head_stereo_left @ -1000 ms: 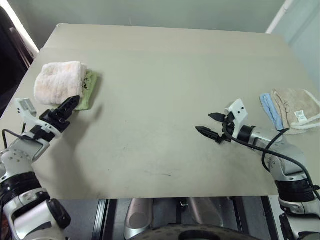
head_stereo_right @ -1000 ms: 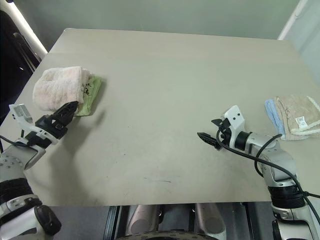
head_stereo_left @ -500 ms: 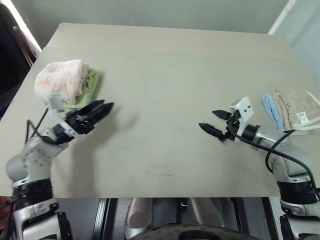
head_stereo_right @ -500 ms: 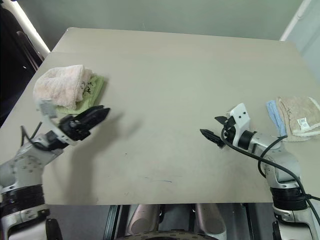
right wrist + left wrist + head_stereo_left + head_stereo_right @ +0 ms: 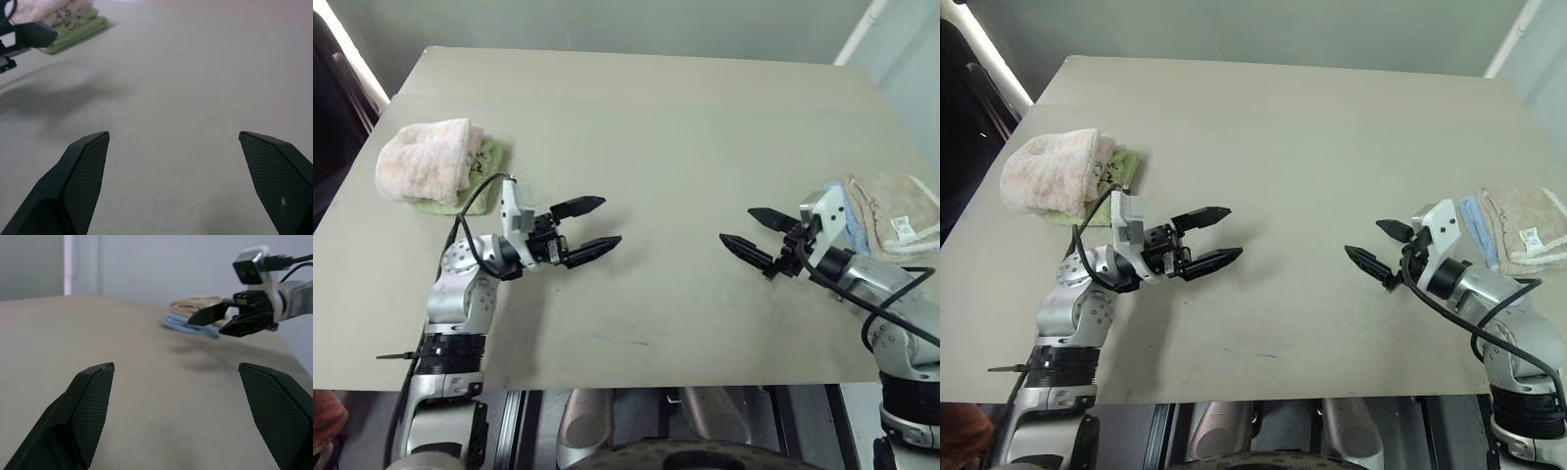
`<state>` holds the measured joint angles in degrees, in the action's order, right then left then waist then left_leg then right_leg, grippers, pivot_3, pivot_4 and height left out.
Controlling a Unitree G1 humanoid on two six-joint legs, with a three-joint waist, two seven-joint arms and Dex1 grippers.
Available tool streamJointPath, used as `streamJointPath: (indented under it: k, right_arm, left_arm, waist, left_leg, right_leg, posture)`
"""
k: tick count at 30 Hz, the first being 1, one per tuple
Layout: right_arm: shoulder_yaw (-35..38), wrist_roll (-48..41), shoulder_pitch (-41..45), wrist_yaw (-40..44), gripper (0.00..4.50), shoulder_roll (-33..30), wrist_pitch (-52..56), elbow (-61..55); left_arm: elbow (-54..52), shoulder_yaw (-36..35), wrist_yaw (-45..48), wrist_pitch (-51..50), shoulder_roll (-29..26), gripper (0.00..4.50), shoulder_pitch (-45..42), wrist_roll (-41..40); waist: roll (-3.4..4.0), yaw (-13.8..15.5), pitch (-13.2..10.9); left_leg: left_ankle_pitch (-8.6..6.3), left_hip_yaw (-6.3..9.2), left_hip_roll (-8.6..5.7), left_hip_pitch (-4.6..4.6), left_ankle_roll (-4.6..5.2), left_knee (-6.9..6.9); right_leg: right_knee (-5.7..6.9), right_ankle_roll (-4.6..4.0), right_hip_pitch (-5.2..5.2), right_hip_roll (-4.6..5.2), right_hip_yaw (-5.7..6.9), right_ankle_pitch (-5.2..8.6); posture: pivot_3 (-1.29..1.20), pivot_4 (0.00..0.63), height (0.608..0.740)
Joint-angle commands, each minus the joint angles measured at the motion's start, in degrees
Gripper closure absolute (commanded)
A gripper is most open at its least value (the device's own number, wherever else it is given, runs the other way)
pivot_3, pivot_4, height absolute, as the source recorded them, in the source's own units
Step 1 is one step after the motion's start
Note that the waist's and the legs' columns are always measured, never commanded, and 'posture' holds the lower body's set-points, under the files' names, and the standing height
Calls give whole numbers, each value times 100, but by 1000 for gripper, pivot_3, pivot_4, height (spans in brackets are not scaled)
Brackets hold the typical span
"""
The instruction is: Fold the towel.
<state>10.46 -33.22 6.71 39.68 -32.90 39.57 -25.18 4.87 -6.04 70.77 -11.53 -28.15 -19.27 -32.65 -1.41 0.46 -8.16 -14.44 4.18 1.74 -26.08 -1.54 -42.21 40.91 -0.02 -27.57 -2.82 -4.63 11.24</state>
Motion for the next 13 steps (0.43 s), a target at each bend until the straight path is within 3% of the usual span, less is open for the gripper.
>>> streamJointPath:
  k: [1, 13]
  right_arm:
    - [253, -243, -120, -79, 0, -54, 18, -357]
    - [313, -436, -279, -77, 0, -227, 30, -411]
  left_arm:
    - [-25, -56, 207, 36, -87, 98, -123, -130]
    - [-269, 335, 619, -49, -203, 98, 166, -45]
  waist:
    - [0, 0, 0]
    - [4, -1, 2]
  left_leg:
    - [0, 0, 0, 2, 0, 0]
    - [-3, 3, 0, 3, 6, 0]
  right_leg:
    - [0, 0, 3, 0, 0, 0]
    - [-8, 7, 11, 0, 0, 3]
  posture:
    - [0, 150, 697]
    - [0, 150, 697]
